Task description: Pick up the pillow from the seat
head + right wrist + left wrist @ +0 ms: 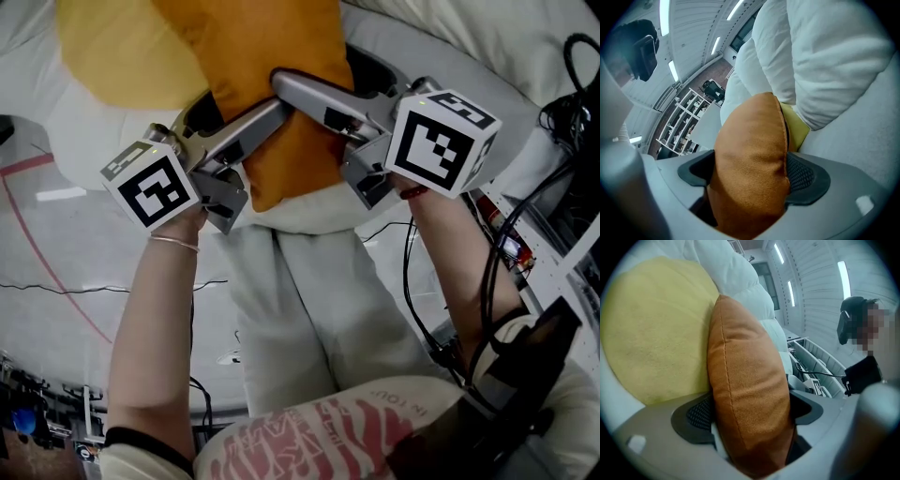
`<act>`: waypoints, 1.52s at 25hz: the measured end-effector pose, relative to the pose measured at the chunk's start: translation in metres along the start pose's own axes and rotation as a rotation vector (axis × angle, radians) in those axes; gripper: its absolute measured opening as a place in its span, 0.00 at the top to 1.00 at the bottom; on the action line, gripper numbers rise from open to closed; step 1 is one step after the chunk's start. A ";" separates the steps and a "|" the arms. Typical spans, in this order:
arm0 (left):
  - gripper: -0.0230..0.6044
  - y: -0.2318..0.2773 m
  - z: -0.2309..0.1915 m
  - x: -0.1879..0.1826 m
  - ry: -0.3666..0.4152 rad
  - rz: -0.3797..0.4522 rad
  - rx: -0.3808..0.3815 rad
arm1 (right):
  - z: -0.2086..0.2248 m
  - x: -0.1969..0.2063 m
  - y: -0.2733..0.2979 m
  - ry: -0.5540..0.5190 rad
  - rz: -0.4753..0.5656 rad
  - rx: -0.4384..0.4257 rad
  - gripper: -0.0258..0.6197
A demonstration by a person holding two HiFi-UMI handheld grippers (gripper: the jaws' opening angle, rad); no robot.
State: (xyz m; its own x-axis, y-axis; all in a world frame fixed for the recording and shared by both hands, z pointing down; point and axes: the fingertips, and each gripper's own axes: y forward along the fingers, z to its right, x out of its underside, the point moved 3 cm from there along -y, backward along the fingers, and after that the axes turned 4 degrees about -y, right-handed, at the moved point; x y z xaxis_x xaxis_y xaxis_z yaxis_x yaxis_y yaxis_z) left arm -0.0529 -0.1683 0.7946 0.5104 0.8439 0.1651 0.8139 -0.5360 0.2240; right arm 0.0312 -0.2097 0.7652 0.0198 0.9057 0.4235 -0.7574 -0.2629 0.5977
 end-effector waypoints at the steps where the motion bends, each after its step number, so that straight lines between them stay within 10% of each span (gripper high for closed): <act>1: 0.17 0.000 0.000 0.000 0.000 -0.002 0.000 | 0.000 0.000 0.000 -0.001 -0.008 -0.004 0.21; 38: 0.24 -0.075 0.117 0.018 0.049 0.029 -0.079 | -0.109 -0.003 -0.076 -0.006 -0.114 -0.093 0.35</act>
State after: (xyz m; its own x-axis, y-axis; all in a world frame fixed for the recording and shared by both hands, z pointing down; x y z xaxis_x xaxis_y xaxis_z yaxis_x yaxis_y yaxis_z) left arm -0.0723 -0.1106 0.6686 0.5172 0.8274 0.2191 0.7738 -0.5614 0.2934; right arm 0.0174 -0.1558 0.6445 0.1128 0.9260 0.3602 -0.8072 -0.1260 0.5767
